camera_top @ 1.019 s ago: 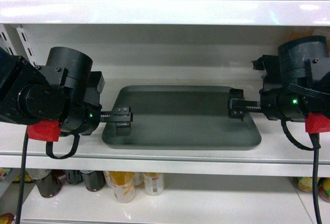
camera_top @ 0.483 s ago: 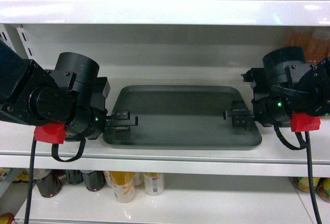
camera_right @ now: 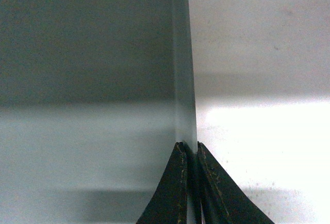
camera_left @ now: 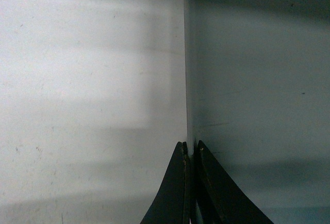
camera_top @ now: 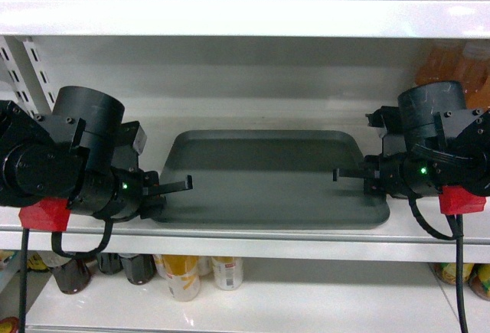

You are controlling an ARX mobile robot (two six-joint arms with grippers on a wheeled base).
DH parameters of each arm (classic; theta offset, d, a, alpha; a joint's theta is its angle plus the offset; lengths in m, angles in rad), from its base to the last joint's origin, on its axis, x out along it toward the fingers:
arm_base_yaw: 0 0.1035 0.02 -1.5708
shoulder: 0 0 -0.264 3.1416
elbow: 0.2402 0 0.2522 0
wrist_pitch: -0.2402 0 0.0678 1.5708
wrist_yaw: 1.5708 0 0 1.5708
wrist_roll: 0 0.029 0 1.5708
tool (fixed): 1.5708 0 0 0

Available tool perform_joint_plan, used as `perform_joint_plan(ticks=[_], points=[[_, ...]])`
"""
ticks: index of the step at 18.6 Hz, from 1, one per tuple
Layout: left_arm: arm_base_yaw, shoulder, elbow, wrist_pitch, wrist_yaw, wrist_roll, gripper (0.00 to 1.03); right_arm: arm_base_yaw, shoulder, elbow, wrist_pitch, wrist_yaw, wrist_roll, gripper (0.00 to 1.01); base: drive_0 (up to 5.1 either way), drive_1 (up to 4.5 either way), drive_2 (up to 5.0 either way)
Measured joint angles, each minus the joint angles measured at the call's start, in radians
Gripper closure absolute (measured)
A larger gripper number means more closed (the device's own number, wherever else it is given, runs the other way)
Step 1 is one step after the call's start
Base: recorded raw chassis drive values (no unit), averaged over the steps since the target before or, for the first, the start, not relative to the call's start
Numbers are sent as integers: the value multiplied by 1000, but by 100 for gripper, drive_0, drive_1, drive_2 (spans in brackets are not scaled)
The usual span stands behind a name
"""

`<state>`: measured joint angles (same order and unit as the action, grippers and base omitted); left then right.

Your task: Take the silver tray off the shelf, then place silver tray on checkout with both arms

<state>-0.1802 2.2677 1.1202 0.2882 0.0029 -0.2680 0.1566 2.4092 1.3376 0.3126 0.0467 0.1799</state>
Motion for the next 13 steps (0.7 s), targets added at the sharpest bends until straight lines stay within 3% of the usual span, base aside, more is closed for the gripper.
perform_joint_plan(ticks=[3, 6, 9, 13], points=[[-3, -73, -121, 66, -13, -21, 101, 10, -76, -140, 69, 2, 10, 98, 0, 0, 0], [-30, -186, -270, 111, -50, -20, 101, 21, -195, -346, 169, 5, 42, 98, 0, 0, 0], [-71, -365, -392, 158, -108, -11, 101, 20, -385, -530, 246, 0, 71, 98, 0, 0, 0], [-109, -544, -513, 204, -179, 32, 101, 22, -600, -687, 295, -18, 74, 98, 0, 0, 0]])
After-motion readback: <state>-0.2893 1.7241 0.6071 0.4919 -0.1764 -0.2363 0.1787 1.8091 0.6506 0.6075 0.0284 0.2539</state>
